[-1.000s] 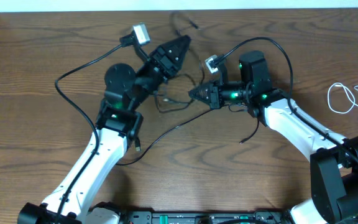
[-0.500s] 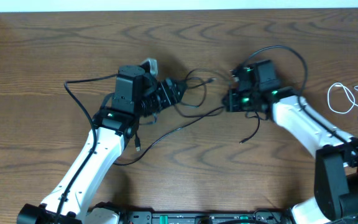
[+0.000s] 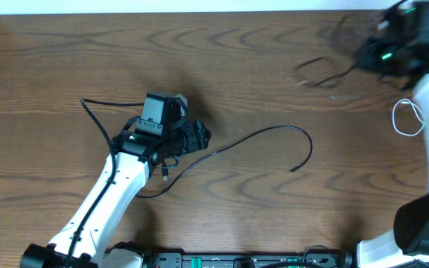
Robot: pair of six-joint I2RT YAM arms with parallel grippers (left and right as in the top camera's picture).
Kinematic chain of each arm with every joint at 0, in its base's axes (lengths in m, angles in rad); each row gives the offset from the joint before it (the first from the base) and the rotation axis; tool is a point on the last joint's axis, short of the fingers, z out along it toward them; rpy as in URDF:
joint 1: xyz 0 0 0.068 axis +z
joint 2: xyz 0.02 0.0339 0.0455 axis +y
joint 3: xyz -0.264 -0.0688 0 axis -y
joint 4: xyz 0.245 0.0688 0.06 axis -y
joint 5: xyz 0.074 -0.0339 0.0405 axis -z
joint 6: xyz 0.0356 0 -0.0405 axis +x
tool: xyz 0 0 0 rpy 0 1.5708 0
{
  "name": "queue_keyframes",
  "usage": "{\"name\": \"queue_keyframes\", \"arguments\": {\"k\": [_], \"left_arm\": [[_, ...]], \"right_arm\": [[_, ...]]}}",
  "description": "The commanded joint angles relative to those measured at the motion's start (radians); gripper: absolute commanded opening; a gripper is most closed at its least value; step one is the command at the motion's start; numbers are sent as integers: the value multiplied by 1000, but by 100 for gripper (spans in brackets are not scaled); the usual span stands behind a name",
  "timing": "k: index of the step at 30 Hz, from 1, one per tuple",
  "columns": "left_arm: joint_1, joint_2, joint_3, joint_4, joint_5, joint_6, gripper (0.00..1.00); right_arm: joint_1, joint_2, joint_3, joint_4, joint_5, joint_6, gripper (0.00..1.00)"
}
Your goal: Untangle cables
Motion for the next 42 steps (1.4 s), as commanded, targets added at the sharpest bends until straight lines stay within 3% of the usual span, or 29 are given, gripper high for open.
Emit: {"name": "queue_keyframes", "arguments": {"k": [1, 5, 13, 14, 17, 19, 26, 34, 38, 42], "left_arm": [[1, -4, 12, -19, -24, 30, 69], [1, -4, 12, -32, -24, 30, 69], [1, -4, 12, -34, -24, 30, 68], [1, -4, 12, -34, -24, 31, 70], [1, -4, 12, -34, -24, 31, 69], [1, -4, 12, -34, -24, 43, 69], [1, -4, 12, -69, -40, 94, 69], [0, -3, 11, -180, -232, 99, 70], [0, -2, 10, -183, -232, 102, 70], [-14, -2, 9, -183, -195, 185, 70]], "right_arm": [[-82, -19, 137, -43, 84, -50, 1], [-174, -19, 220, -68, 121, -50, 1], [-295, -17, 188, -92, 181, -45, 6], [-303, -16, 181, -95, 188, -45, 16], [-313, -16, 171, -114, 160, -45, 71], [-309, -16, 171, -122, 100, -46, 87], [-265, -16, 171, -236, -218, -93, 89], [-85, -16, 131, -456, -193, -203, 92], [21, -16, 38, -451, -122, -202, 93], [109, -16, -103, -377, -109, -103, 93]]}}
